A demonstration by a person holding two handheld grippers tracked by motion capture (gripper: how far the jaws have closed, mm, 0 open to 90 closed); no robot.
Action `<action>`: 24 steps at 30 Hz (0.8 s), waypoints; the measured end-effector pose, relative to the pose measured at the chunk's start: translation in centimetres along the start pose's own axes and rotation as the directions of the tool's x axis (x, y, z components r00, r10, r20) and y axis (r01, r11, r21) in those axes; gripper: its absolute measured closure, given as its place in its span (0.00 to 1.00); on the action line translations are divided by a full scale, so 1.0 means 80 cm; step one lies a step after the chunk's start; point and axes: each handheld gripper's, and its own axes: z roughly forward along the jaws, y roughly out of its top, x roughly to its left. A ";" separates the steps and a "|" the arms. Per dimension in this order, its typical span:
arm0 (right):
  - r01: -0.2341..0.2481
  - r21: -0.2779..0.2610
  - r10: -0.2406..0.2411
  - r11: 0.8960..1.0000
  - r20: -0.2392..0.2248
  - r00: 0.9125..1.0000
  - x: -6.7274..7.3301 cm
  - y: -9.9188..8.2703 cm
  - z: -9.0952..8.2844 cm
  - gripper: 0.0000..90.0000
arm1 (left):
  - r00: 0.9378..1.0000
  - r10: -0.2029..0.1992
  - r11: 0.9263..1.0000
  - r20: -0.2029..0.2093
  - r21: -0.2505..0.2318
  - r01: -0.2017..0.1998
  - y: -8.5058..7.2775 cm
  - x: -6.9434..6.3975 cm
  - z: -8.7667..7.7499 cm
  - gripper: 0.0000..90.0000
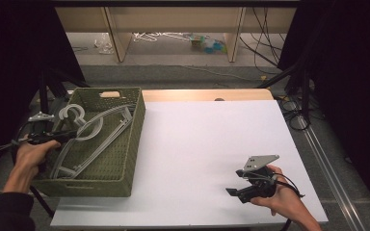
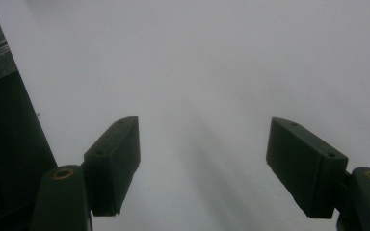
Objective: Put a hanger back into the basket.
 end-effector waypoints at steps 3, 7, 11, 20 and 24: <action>-0.003 0.003 0.003 1.000 0.001 1.000 0.001 0.000 0.000 0.32 | 1.000 0.012 1.000 0.001 -0.021 -0.012 0.004 -0.007 -0.005 0.79; -0.002 -0.001 0.002 1.000 0.001 1.000 0.001 0.000 0.000 0.32 | 0.999 0.029 0.998 -0.017 -0.053 -0.029 0.009 -0.012 -0.017 0.76; 0.001 -0.018 -0.001 1.000 0.000 1.000 0.000 -0.001 0.001 0.32 | 1.000 0.020 0.995 -0.011 -0.096 -0.021 0.011 -0.019 -0.032 0.68; -0.002 -0.016 0.002 1.000 0.010 1.000 0.000 -0.001 0.003 0.31 | 0.999 0.018 0.982 -0.032 -0.189 -0.024 0.012 -0.053 -0.067 0.45; -0.002 -0.019 0.002 1.000 0.010 1.000 0.001 -0.001 0.003 0.31 | 0.998 0.052 0.972 -0.017 -0.227 -0.055 0.015 -0.077 -0.078 0.41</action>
